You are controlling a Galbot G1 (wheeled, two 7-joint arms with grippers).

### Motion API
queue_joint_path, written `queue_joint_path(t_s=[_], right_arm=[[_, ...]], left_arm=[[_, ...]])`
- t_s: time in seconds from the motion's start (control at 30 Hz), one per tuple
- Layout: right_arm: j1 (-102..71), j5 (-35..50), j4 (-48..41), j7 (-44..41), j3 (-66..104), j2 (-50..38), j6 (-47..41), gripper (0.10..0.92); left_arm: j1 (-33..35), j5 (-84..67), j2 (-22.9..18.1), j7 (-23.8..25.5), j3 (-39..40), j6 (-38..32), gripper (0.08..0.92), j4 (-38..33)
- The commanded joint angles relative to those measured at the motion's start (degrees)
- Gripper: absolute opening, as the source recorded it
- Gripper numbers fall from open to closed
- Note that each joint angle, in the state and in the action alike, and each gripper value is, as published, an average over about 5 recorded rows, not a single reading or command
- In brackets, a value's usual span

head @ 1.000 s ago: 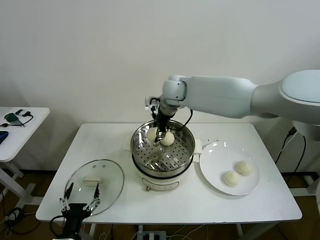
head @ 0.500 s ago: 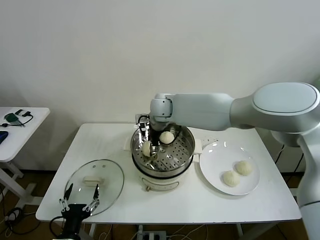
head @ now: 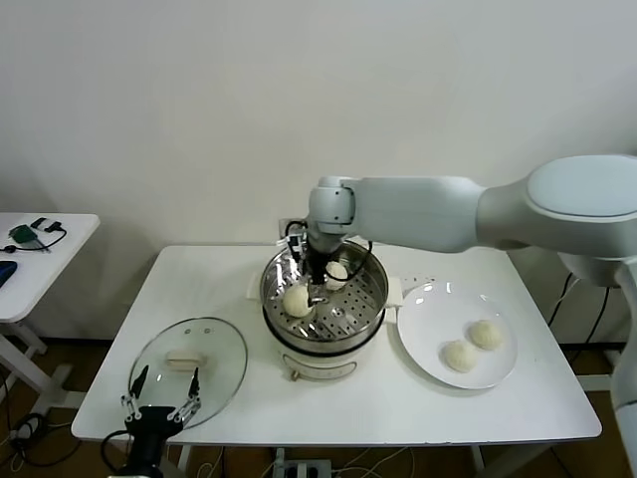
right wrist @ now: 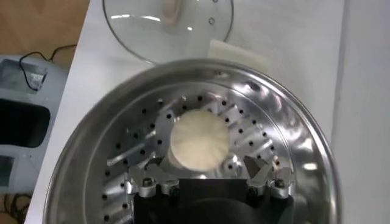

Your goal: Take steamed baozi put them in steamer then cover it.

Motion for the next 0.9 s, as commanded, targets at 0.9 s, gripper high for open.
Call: queue_joint_path(t_s=[0.9], right_arm=[[-22.6,-36.04,7.65,-9.69,11.28,-40.01,9.7,0.823]], left_arm=[[1.17,1.51,-1.12,0.15,-1.75,0.99,0.823,-0.49]])
